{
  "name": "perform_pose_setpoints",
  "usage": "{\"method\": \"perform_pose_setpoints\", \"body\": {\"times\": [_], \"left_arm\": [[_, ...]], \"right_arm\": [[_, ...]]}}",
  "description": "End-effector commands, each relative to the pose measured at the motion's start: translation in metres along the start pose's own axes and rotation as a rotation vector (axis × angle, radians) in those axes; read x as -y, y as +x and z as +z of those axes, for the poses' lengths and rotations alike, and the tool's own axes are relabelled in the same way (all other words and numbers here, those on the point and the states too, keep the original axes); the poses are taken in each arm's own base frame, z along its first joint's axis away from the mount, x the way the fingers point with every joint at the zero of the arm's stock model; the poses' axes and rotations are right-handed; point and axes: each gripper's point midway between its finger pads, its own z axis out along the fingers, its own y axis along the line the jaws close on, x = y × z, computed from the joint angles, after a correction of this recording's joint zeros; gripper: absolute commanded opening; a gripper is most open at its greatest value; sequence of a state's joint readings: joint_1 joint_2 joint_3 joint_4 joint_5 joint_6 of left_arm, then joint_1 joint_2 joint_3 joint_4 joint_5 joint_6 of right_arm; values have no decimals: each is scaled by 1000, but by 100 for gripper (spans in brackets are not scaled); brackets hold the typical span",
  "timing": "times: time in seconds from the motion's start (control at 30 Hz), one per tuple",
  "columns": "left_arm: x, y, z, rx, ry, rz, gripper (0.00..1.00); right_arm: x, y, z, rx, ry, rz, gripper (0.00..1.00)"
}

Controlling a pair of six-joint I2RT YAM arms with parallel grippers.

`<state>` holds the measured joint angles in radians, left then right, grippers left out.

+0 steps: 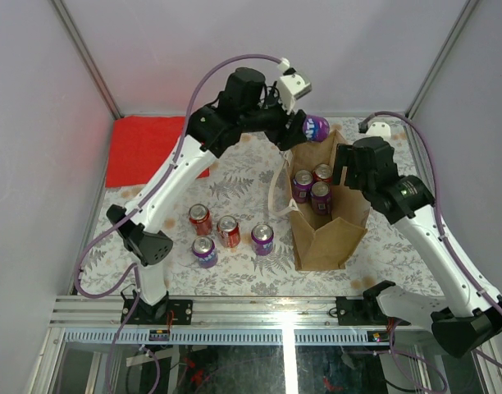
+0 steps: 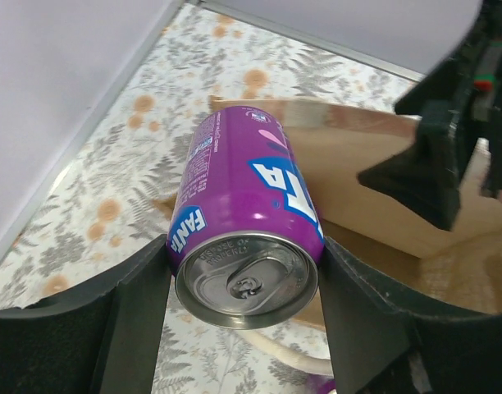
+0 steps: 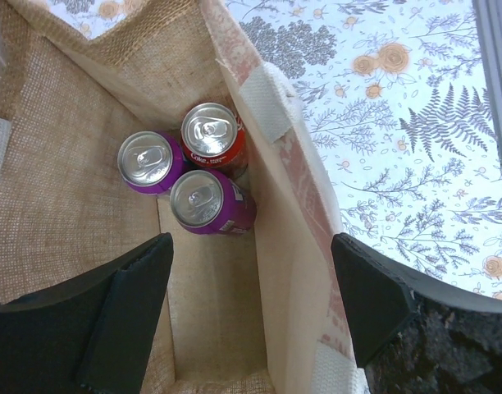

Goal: Place the beverage into the canvas bag
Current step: Pick up the drink from the center of the board, then place the drink in the canvas bag.

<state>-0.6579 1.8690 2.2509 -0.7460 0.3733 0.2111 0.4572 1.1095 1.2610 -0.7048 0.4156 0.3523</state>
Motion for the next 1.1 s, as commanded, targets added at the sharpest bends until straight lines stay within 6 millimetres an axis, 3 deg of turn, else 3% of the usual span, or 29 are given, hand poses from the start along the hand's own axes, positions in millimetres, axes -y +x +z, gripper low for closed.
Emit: {"method": "perform_pose_setpoints", "body": {"times": [0.0,0.13,0.4,0.57,0.83,1.07], "left_arm": [[32,-15,9,62,100,95,0],[53,21,27,-37,155,124,0],[84,63,70,-153,232,219,0],[95,89,86,-230,253,307,0],[95,97,84,-266,257,352,0],[90,92,85,-252,234,392,0]], "right_arm": [[21,-25,-17,116,79,75,85],[34,-29,-29,159,122,109,85],[44,-29,-37,168,158,109,85],[49,-27,-40,164,175,101,85],[53,-24,-40,157,191,92,86],[45,-21,-32,140,172,82,86]]}}
